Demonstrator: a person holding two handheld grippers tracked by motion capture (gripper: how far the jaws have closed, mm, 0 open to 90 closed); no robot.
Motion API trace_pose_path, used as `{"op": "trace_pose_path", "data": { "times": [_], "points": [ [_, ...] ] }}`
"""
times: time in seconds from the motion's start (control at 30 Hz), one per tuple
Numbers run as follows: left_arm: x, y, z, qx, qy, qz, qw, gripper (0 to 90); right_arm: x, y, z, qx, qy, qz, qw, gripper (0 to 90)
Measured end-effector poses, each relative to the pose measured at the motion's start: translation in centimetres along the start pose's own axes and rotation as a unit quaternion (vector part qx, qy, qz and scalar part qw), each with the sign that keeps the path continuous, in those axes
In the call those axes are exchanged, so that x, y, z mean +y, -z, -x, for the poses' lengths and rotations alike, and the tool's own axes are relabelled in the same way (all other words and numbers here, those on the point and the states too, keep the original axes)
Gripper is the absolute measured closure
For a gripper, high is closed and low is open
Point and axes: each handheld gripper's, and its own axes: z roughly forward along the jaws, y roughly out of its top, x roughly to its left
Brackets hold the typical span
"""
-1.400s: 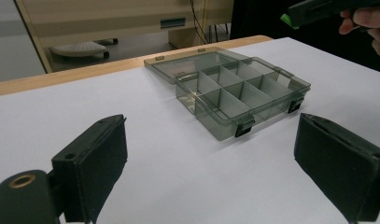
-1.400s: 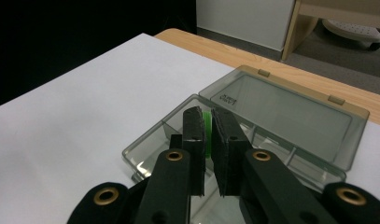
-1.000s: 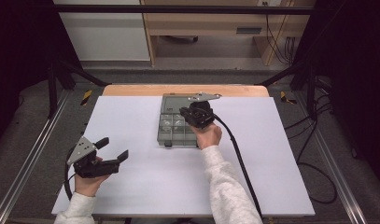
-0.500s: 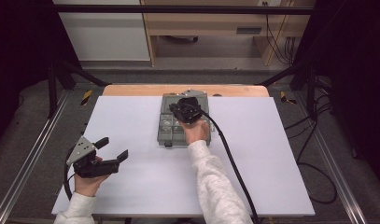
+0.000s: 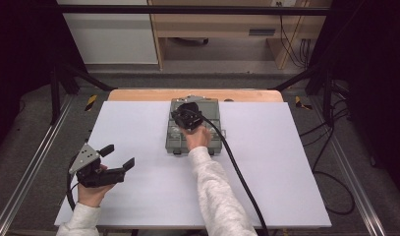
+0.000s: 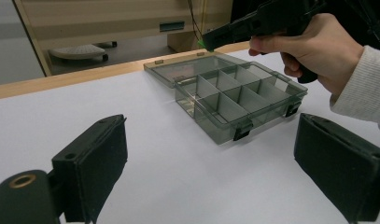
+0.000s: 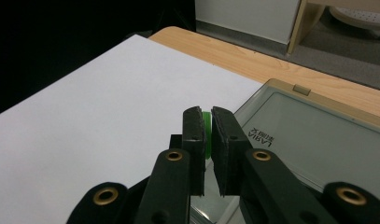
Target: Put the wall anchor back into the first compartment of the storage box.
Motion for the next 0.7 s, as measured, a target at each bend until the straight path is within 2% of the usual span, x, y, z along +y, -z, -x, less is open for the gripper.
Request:
{"op": "trace_pose_path", "data": {
  "times": [0.2,0.23,0.43,0.57,0.7],
  "points": [
    [0.0,0.0,0.1,0.0,-0.001,0.001,1.0,9.5,-0.5,-1.2,-0.1,-0.003,0.002,-0.018,0.9998,84.2],
    [0.0,0.0,0.1,0.0,-0.002,0.001,1.0,9.5,-0.8,-1.6,0.0,-0.006,0.0,-0.027,0.9996,84.2],
    [0.0,0.0,0.0,0.0,-0.001,0.001,1.0,9.5,-1.3,-2.3,0.3,-0.011,-0.006,-0.044,0.999,84.2],
    [0.0,0.0,0.1,0.0,-0.002,0.001,1.0,9.6,-1.6,-2.8,0.3,-0.018,0.003,-0.053,0.9984,84.0],
    [0.0,0.0,0.1,0.001,-0.002,0.0,1.0,9.6,-2.1,-3.3,0.5,-0.021,-0.006,-0.07,0.9973,84.0]
  ]
}}
